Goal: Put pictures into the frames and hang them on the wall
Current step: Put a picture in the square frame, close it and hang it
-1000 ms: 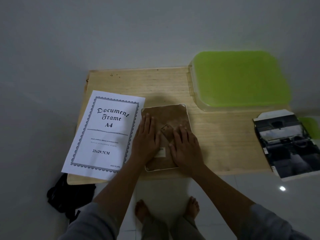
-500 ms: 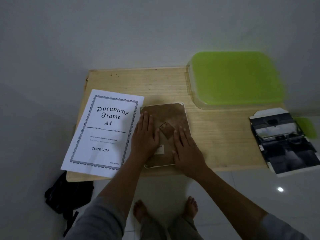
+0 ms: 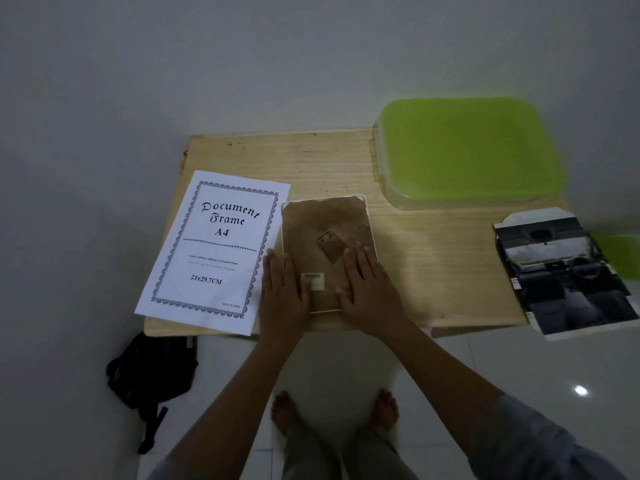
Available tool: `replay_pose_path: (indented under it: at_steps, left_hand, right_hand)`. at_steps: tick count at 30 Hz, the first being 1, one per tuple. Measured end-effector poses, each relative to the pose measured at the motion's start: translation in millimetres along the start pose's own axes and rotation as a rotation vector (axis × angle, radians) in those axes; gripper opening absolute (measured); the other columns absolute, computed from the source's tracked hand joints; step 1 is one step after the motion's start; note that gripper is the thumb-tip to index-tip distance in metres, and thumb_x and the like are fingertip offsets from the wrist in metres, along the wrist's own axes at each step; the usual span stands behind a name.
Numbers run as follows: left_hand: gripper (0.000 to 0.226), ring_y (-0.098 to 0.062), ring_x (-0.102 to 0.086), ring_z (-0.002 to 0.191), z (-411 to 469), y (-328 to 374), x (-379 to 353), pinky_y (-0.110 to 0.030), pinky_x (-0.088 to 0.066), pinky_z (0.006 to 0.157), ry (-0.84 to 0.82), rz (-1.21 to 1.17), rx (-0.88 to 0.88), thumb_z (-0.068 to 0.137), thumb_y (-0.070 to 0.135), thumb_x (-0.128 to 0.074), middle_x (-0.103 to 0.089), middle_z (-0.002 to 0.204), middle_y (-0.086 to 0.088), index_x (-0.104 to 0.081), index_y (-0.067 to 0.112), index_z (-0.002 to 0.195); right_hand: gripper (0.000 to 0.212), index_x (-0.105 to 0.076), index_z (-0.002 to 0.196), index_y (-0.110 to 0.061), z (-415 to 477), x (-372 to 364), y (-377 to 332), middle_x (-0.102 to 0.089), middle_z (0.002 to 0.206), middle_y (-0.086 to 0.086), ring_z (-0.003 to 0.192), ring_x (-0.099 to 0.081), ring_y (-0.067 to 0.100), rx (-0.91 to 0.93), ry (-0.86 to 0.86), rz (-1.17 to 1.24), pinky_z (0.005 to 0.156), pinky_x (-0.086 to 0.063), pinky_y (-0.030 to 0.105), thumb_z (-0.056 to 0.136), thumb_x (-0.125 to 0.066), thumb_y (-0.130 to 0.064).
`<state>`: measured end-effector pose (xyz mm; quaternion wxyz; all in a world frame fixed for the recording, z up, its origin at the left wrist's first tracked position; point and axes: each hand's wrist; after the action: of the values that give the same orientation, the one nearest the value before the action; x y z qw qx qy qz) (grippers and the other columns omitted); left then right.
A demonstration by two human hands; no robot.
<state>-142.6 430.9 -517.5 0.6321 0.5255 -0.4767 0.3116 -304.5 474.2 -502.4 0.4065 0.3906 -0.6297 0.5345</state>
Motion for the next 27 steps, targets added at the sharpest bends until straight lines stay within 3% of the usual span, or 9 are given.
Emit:
replay_pose_path:
  at_steps: [4, 7, 11, 14, 18, 20, 22, 27]
  left_hand:
    - [0.062, -0.040, -0.027, 0.137, -10, 5, 4, -0.050, -0.041, 0.102, -0.023, -0.108, 0.083, 0.094, 0.041, -0.029, -0.032, 0.145, -0.028, -0.030, 0.000, 0.142]
    - [0.059, -0.031, -0.013, 0.143, -11, 9, 10, -0.042, -0.025, 0.112, -0.050, -0.167, 0.113, 0.098, 0.036, -0.035, -0.020, 0.152, -0.020, -0.018, 0.005, 0.146]
    - [0.061, -0.023, -0.005, 0.145, -15, 11, 17, -0.032, -0.014, 0.115, -0.059, -0.265, 0.128, 0.098, 0.032, -0.038, -0.011, 0.156, -0.012, -0.011, 0.008, 0.148]
    - [0.062, -0.020, -0.004, 0.145, -17, 10, 15, -0.029, -0.009, 0.115, -0.063, -0.320, 0.137, 0.098, 0.031, -0.039, -0.011, 0.156, -0.011, -0.010, 0.008, 0.148]
    - [0.061, -0.021, -0.004, 0.145, -19, 10, 9, -0.029, -0.008, 0.115, -0.058, -0.343, 0.139, 0.098, 0.028, -0.038, -0.010, 0.156, -0.012, -0.009, 0.006, 0.147]
    - [0.063, -0.022, -0.004, 0.145, -20, 11, 8, -0.028, -0.007, 0.115, -0.058, -0.353, 0.143, 0.098, 0.032, -0.036, -0.010, 0.156, -0.013, -0.009, 0.005, 0.147]
    - [0.068, -0.023, -0.005, 0.145, -21, 11, 8, -0.027, -0.006, 0.115, -0.058, -0.361, 0.168, 0.092, 0.038, -0.030, -0.010, 0.156, -0.014, -0.009, 0.003, 0.146]
    - [0.070, -0.020, -0.002, 0.145, -24, 13, 8, -0.026, -0.004, 0.115, -0.092, -0.404, 0.156, 0.091, 0.041, -0.028, -0.006, 0.157, -0.011, -0.006, 0.006, 0.147]
  right_hand:
    - [0.084, -0.012, 0.147, -0.011, 0, -1, 0, -0.009, 0.156, 0.013, 0.145, -0.005, 0.024, -0.011, -0.018, 0.003, 0.115, -0.009, 0.035, 0.078, -0.025, -0.055]
    - [0.086, -0.011, 0.147, -0.008, 2, 6, 3, -0.006, 0.157, 0.013, 0.145, -0.001, 0.023, 0.017, -0.061, 0.069, 0.117, -0.006, 0.034, 0.078, -0.026, -0.056]
    - [0.074, -0.013, 0.146, -0.003, -6, 21, 5, -0.007, 0.156, 0.012, 0.145, -0.004, 0.022, -0.023, -0.029, 0.289, 0.117, -0.004, 0.026, 0.089, -0.054, -0.026]
    - [0.067, -0.016, 0.145, -0.002, -12, 19, 3, -0.011, 0.155, 0.015, 0.144, -0.009, 0.024, -0.219, 0.048, 0.482, 0.110, -0.004, 0.018, 0.091, -0.053, -0.014]
    - [0.057, -0.034, 0.139, -0.001, -9, 12, -10, -0.036, 0.142, 0.018, 0.133, -0.032, 0.029, -0.372, 0.161, 0.594, 0.106, -0.025, 0.025, 0.086, -0.055, -0.004]
    - [0.042, -0.053, 0.122, -0.002, -4, 17, -12, -0.055, 0.119, 0.017, 0.113, -0.049, 0.031, -0.477, 0.256, 0.678, 0.088, -0.038, 0.028, 0.081, -0.058, -0.004]
    - [0.025, -0.060, 0.105, -0.002, 1, 24, -10, -0.063, 0.102, 0.014, 0.097, -0.057, 0.029, -0.579, 0.292, 0.770, 0.075, -0.040, 0.028, 0.081, -0.060, -0.007]
    - [0.027, -0.064, 0.114, -0.012, 4, 35, -3, -0.065, 0.110, 0.008, 0.101, -0.058, 0.023, -0.702, 0.186, 1.038, 0.089, -0.049, 0.037, 0.091, -0.050, -0.020]
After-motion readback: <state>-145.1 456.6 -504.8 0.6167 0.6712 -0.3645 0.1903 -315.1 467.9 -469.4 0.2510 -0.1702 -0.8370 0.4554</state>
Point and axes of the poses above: each hand's wrist, its own z-axis towards the middle knuckle, its own x-axis out of the back of the hand, y = z × x
